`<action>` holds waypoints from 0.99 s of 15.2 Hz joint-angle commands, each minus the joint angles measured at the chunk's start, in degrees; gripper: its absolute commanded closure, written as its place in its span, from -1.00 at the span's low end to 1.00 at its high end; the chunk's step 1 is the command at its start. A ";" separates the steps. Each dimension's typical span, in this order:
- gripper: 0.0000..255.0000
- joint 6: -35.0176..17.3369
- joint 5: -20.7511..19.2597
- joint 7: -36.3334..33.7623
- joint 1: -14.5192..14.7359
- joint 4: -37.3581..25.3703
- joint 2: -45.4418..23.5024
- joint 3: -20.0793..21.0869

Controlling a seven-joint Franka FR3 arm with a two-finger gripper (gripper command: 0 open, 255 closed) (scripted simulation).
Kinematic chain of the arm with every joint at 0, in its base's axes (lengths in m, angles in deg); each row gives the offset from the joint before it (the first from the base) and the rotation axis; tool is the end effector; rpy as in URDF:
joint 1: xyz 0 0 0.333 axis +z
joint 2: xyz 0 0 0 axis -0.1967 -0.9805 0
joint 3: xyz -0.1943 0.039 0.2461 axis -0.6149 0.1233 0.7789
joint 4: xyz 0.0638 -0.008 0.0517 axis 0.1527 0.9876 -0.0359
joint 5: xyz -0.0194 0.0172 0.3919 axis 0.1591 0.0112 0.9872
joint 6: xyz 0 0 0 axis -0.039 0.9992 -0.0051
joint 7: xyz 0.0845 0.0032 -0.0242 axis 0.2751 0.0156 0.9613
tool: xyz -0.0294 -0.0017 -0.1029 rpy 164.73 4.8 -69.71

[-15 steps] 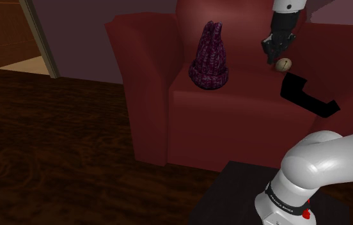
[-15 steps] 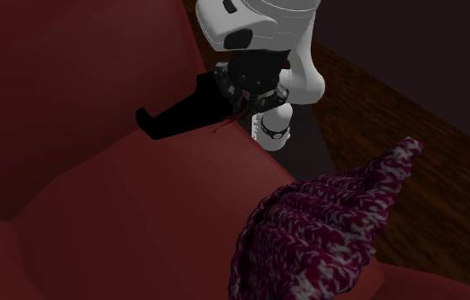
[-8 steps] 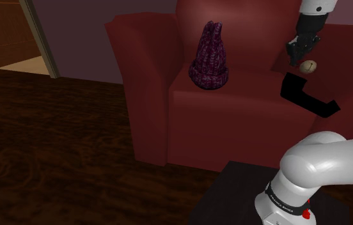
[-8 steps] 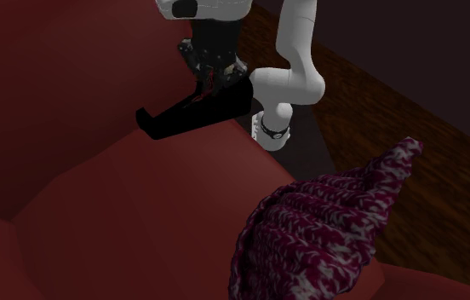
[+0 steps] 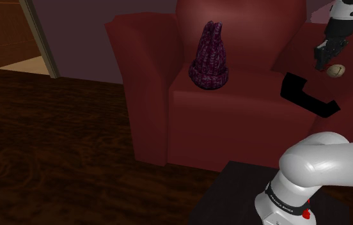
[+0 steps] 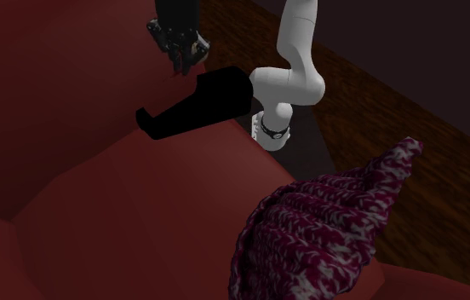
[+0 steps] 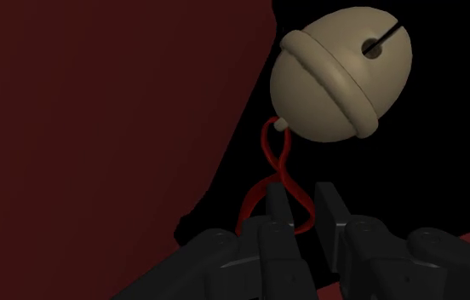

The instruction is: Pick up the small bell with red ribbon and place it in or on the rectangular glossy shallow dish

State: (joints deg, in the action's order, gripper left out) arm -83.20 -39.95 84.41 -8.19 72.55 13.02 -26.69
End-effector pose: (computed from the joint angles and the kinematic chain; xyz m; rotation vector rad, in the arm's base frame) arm 0.0983 -0.2842 0.6834 2.8602 -0.7713 -0.0035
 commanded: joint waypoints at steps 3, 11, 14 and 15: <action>1.00 -1.82 -1.25 0.40 -0.45 3.13 1.66 -1.32; 1.00 -6.16 -2.77 -0.97 -1.27 10.68 4.81 -2.75; 1.00 -6.16 -2.77 -0.98 -1.27 10.68 4.81 -2.75; 1.00 -6.16 -2.77 -0.98 -1.27 10.68 4.81 -2.75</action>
State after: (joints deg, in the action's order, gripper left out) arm -89.30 -42.71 83.46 -9.45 83.17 17.82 -29.43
